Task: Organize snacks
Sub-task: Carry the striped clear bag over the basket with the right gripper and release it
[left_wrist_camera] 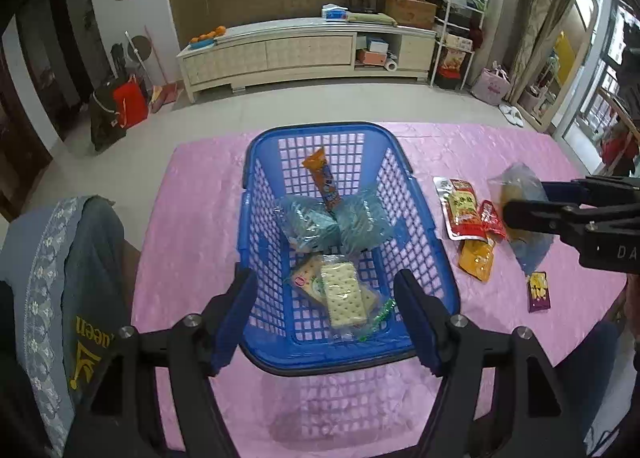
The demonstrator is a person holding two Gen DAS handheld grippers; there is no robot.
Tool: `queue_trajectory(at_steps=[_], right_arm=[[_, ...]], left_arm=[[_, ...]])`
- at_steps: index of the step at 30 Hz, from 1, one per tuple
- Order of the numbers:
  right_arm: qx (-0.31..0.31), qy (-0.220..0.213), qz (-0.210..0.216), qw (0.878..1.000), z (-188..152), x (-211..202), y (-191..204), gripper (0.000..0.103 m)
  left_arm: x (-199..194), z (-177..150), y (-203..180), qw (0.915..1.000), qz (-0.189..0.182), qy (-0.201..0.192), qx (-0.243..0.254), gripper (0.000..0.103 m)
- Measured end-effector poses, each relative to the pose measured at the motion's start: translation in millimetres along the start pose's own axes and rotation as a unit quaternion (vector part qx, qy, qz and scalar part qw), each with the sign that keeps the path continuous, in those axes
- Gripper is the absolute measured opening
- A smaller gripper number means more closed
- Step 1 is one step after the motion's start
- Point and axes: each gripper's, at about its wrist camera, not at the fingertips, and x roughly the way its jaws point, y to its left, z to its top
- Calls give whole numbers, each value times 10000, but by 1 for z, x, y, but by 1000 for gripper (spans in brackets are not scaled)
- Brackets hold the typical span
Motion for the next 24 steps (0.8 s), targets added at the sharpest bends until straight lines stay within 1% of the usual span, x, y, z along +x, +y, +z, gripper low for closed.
queue_trajectory(at_steps=[7, 10, 14, 18, 24], right_arm=[[-213, 103, 112, 9997, 27, 29, 20, 57], [-265, 161, 166, 9994, 35, 41, 25, 57], [-271, 288, 184, 9990, 45, 62, 26, 57], [-377, 434, 152, 9982, 57, 85, 27, 57], [-508, 529, 60, 9973, 70, 111, 27, 57]], left_arm=[[10, 7, 27, 9997, 62, 39, -211, 68], [19, 10, 39, 9993, 125, 71, -345, 68], [34, 14, 52, 9984, 99, 155, -541, 68], [50, 17, 61, 9976, 92, 235, -640, 68], [67, 23, 65, 9973, 99, 310, -661, 68]])
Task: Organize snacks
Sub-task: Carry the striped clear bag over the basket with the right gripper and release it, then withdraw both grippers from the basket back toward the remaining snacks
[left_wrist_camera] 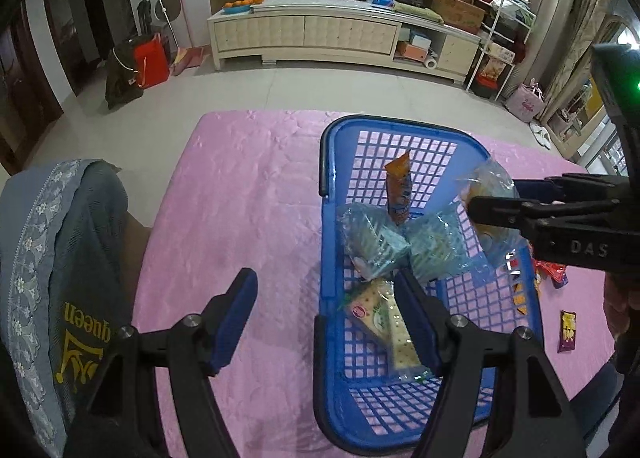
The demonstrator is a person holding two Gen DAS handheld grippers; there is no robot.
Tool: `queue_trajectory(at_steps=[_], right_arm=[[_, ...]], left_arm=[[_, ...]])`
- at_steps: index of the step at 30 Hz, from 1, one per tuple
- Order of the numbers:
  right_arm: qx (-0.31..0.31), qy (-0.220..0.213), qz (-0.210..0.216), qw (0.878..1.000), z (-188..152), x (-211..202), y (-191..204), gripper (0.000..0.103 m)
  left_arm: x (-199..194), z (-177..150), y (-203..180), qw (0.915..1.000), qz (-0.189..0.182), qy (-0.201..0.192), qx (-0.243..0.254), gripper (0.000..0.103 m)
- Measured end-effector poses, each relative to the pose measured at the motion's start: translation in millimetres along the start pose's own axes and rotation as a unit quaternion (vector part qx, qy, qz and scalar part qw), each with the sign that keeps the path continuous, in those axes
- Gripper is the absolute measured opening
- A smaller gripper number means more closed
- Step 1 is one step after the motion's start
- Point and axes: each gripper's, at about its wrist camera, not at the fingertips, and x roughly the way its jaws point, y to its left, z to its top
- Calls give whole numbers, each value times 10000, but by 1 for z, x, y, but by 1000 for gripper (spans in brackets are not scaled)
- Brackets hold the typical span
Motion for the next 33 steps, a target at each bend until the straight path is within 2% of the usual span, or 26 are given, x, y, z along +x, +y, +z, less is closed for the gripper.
queue_trajectory(at_steps=[6, 8, 10, 11, 14, 20, 25, 33], right_arm=[[-135, -4, -54, 9999, 11, 16, 1, 58], [-280, -12, -138, 9995, 11, 20, 3, 65], [-322, -180, -263, 9990, 8, 16, 2, 87], [-320, -256, -295, 9987, 5, 12, 0, 88], [-155, -317, -249, 9991, -7, -4, -8, 88], [188, -447, -140, 9987, -27, -40, -28, 88], [257, -598, -279, 9975, -45, -71, -38, 88], [377, -912, -495, 9939, -71, -116, -54, 88]], left_arm=[[3, 1, -4, 10000, -21, -2, 44, 68], [4, 3, -3, 10000, -2, -7, 57, 68], [2, 2, -5, 10000, 7, -39, 72, 68], [1, 1, -6, 9999, -18, -72, 77, 68], [-5, -3, -10, 9998, -108, -120, 73, 77], [-25, -9, -27, 9993, -224, -271, 124, 77], [-44, -13, -47, 9983, -309, -412, 266, 77], [-70, -20, -93, 9936, -361, -716, 793, 77]])
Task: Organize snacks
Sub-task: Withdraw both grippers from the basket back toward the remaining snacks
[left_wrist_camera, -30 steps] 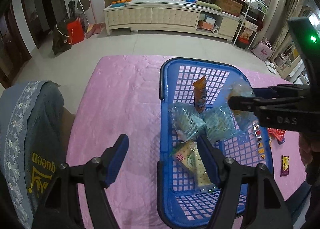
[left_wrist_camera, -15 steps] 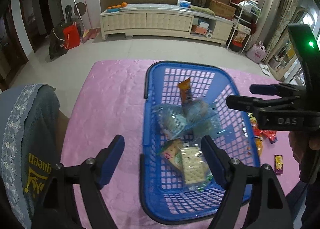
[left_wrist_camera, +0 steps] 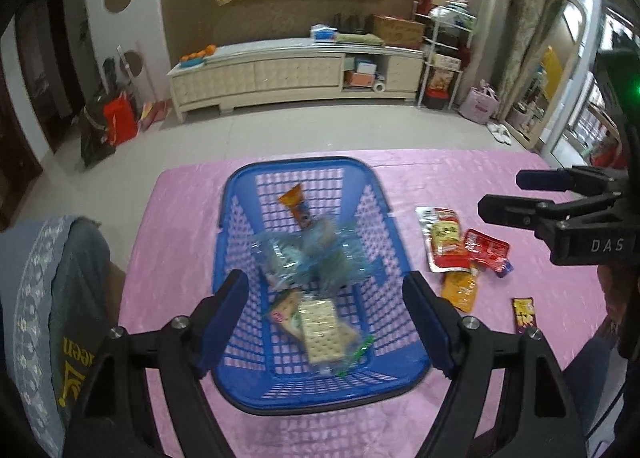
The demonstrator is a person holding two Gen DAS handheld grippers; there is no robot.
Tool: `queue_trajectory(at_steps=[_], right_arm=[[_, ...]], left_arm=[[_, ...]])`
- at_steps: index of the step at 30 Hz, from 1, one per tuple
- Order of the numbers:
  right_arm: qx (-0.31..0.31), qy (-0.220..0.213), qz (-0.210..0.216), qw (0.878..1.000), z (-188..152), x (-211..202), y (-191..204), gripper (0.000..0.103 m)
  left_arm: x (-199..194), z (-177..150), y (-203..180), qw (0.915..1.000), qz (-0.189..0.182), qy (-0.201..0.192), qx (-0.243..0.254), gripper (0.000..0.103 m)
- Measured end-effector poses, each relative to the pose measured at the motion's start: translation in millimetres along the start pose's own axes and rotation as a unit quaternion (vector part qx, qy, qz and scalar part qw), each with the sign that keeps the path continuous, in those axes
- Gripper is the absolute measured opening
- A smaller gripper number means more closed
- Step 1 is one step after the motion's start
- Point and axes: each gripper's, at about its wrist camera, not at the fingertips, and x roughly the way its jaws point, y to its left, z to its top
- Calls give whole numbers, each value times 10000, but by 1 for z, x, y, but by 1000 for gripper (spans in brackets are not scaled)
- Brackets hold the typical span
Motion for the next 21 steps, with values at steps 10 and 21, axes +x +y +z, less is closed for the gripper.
queue_trajectory(at_steps=[10, 21], right_arm=[[171, -136, -183, 9996, -32, -36, -39, 88], [626, -142, -502, 9967, -71, -45, -106, 88]], left_arm=[[-5, 5, -61, 9981, -85, -199, 577, 77], [22, 8, -129, 9951, -392, -88, 906, 77]])
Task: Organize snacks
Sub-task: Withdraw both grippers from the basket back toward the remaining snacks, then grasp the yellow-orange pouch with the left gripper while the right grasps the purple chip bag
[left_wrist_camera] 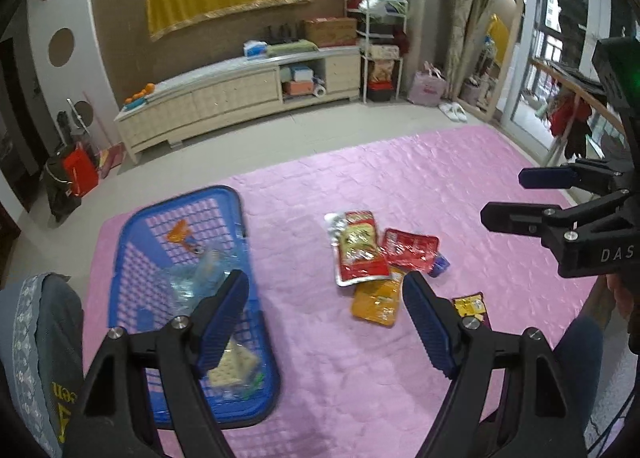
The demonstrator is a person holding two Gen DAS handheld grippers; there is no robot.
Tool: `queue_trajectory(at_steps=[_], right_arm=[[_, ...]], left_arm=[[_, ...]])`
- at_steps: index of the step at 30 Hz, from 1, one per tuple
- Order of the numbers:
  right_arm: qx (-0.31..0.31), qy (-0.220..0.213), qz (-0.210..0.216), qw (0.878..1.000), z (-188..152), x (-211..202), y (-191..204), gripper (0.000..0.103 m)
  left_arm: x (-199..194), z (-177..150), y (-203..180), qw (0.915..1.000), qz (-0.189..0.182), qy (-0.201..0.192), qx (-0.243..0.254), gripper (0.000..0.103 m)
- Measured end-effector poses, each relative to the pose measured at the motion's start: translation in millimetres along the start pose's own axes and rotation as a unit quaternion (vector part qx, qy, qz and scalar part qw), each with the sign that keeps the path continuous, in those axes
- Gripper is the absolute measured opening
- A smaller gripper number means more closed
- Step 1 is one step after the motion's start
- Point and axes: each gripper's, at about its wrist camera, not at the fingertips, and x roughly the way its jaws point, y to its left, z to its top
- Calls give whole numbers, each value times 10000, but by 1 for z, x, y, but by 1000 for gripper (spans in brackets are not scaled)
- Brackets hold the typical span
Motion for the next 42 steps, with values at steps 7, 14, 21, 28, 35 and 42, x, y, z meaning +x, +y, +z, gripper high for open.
queue_trajectory(at_steps=[7, 14, 21, 28, 35, 42], right_arm=[[151, 295, -312, 9990, -30, 22, -36, 88], [564, 480, -472, 9961, -64, 56, -55, 95], [914, 583, -473, 9930, -93, 85, -66, 95], [1313, 536, -602, 9881, -109, 103, -82, 95], [1469, 434, -655, 9860, -113, 105, -97, 95], [1744, 379, -538, 9825, -121, 103, -106, 95]], left_arm=[[39, -6, -35, 9986, -197, 366, 311, 78], [88, -29, -55, 9947, -432, 821, 433, 77], [136, -45, -64, 9888, -341, 1291, 663, 77], [173, -45, -59, 9887, -382, 1372, 475, 77], [215, -44, -59, 9840, -529, 1575, 648, 78], [217, -38, -59, 9837, -666, 1547, 637, 60]])
